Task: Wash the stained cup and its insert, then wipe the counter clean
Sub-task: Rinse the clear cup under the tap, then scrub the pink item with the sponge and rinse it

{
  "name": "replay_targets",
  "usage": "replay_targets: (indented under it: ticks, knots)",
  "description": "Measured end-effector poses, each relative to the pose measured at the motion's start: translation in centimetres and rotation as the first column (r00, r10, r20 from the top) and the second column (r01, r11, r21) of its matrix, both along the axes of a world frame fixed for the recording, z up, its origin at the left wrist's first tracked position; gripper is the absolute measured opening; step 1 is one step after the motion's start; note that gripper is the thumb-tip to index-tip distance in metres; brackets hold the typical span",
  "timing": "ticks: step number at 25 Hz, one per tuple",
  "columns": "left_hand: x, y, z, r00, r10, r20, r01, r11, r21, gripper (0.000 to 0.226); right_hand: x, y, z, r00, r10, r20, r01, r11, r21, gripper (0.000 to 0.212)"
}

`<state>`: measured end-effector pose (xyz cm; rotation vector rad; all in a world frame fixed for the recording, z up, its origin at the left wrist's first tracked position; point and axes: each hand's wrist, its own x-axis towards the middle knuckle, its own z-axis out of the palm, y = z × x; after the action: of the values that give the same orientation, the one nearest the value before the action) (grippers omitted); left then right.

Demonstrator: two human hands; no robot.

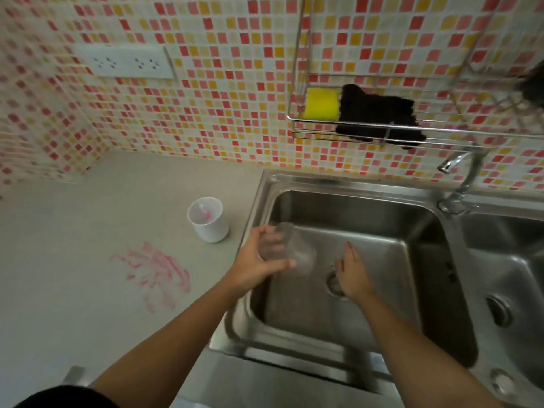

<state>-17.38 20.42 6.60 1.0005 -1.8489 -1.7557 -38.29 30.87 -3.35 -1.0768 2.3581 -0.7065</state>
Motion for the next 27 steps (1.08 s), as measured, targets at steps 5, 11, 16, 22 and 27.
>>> replay_targets:
  ticks: [5,11,16,22,27]
  knots:
    - [13.0,-6.7,3.6,0.998,0.064,-0.001,-0.064,0.99,-0.122,0.082,11.1,-9.9,0.6,0.99,0.104,0.092,-0.091,0.986,-0.143,0.051]
    - [17.8,-18.1,1.6,0.912,0.218,0.348,-0.076,0.922,-0.379,0.099,17.3,-14.7,-0.9,0.992,0.122,0.02,-0.12,0.987,-0.104,0.062]
    - [15.5,-22.8,-2.7,0.883,0.169,0.439,-0.003,0.935,-0.355,0.093,17.8,-15.0,-1.4,0.994,0.106,-0.039,-0.108,0.993,-0.052,0.063]
    - [15.9,-23.2,-3.0,0.901,0.041,0.432,0.098,0.951,-0.295,0.114,17.7,-15.0,-0.6,0.993,0.114,-0.012,-0.115,0.988,-0.102,0.073]
    - [11.7,-23.5,1.0,0.977,0.03,0.21,0.1,0.809,-0.579,0.049,17.4,-17.7,1.6,0.985,0.141,0.099,-0.119,0.972,-0.204,0.105]
